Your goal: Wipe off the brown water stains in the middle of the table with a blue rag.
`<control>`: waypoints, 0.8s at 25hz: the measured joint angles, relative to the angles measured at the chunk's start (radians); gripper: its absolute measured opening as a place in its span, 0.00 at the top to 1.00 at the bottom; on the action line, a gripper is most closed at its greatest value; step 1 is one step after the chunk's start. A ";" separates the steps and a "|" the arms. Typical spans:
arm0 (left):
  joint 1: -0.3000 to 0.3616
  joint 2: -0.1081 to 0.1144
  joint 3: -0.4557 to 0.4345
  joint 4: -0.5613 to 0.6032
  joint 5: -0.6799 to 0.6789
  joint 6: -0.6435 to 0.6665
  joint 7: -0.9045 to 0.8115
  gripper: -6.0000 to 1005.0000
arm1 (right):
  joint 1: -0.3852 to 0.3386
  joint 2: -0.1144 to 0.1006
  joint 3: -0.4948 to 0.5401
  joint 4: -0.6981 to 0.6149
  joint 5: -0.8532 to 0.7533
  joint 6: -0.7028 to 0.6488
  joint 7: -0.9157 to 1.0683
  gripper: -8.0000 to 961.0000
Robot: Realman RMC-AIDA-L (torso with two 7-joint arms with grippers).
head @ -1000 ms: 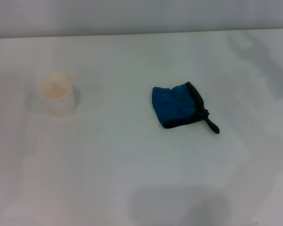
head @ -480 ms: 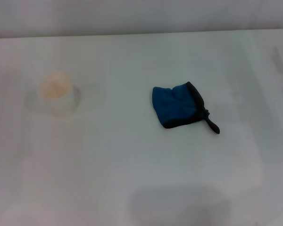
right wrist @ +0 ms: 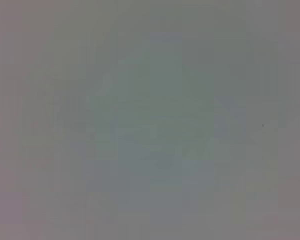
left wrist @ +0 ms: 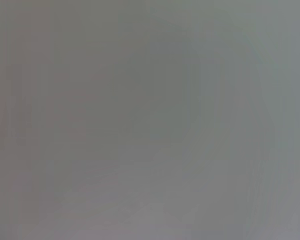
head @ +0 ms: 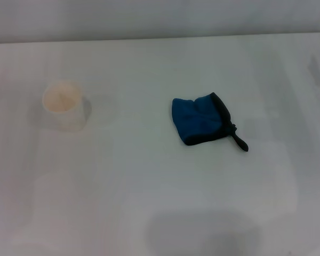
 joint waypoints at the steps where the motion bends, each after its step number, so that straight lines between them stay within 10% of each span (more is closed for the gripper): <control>1: 0.001 0.000 0.001 0.000 0.000 0.000 0.000 0.12 | 0.000 0.000 0.000 0.000 0.000 -0.001 0.001 0.12; 20: -0.005 0.000 0.004 -0.001 0.000 0.069 -0.009 0.12 | 0.011 0.000 -0.008 0.008 0.000 0.002 0.003 0.12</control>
